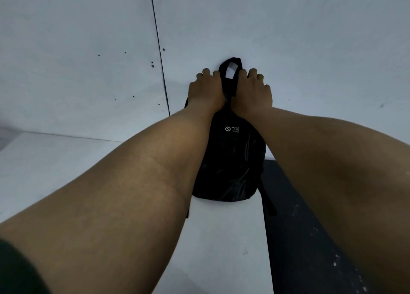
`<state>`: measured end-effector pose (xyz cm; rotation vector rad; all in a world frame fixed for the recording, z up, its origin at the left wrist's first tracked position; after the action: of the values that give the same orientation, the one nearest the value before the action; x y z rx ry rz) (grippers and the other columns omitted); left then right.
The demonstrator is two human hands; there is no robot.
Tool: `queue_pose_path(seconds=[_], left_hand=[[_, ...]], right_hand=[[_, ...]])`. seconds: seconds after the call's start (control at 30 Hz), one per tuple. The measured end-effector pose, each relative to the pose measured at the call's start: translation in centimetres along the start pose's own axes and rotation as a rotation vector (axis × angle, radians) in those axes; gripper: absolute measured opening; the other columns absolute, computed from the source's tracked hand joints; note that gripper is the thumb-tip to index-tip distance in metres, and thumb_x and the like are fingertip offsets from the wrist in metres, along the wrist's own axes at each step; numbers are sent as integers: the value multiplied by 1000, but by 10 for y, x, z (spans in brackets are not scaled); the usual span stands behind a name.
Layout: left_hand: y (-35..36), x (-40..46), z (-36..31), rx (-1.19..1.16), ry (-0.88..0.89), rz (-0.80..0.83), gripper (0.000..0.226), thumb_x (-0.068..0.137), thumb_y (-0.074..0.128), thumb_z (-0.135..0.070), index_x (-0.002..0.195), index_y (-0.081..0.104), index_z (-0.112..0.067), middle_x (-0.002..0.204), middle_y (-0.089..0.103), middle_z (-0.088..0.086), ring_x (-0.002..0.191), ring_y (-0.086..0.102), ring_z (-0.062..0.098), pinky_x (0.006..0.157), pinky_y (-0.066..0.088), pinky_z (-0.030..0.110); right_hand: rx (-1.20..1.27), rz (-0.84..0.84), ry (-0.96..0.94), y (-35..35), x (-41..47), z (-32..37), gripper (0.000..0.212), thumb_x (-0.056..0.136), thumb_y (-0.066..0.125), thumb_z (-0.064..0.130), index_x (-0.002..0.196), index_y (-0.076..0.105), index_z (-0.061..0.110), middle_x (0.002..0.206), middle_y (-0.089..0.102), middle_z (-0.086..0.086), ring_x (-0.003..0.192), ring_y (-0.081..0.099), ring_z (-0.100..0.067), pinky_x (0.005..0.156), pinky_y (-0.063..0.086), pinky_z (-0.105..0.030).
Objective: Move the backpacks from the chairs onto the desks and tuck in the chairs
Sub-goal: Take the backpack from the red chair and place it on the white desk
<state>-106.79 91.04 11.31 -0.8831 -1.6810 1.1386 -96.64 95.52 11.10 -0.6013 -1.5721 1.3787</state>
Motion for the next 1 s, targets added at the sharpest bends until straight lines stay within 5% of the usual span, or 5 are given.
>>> queue_pose_path(seconds=[0.4, 0.57, 0.73, 0.83, 1.0], left_hand=[[1, -34, -7, -57, 55, 83, 50, 92, 58, -33, 134, 47, -8, 133, 49, 17, 120, 50, 34, 89, 45, 41], [30, -77, -2, -75, 93, 164, 41, 91, 58, -32, 125, 54, -9, 123, 55, 17, 106, 57, 33, 80, 49, 40], [95, -155, 11, -128, 129, 403, 27, 89, 56, -27, 111, 64, -13, 107, 64, 11, 95, 65, 31, 82, 56, 44], [142, -224, 26, -151, 115, 615, 31, 92, 57, -24, 120, 62, -11, 117, 64, 12, 104, 63, 31, 92, 52, 43], [190, -354, 65, -37, 69, 868, 40, 96, 55, -33, 129, 55, -13, 133, 55, 13, 119, 56, 31, 99, 48, 43]], right_hand=[[35, 29, 8, -6, -33, 8, 61, 86, 66, 31, 135, 39, 6, 131, 46, -18, 119, 48, -34, 86, 46, -44], [39, 168, 29, 25, -78, 15, 66, 88, 64, 36, 140, 33, 8, 138, 41, -19, 123, 45, -37, 90, 47, -48], [42, 405, 37, 84, -156, 29, 54, 87, 61, 28, 135, 41, 12, 132, 51, -16, 117, 54, -37, 86, 47, -45], [38, 652, 56, 139, -229, 38, 40, 90, 55, 27, 129, 55, 17, 125, 61, -9, 111, 61, -32, 87, 50, -41], [42, 1018, -3, 224, -373, 54, 49, 91, 56, 39, 131, 52, 11, 133, 56, -10, 116, 57, -29, 89, 48, -37]])
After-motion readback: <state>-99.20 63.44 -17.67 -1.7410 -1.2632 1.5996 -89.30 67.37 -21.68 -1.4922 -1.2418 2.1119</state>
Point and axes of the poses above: each hand's wrist, its own x-axis towards the middle knuckle, its own y-axis out of the palm, z = x × y, the point moved 10 cm from there along x, towards the middle knuckle
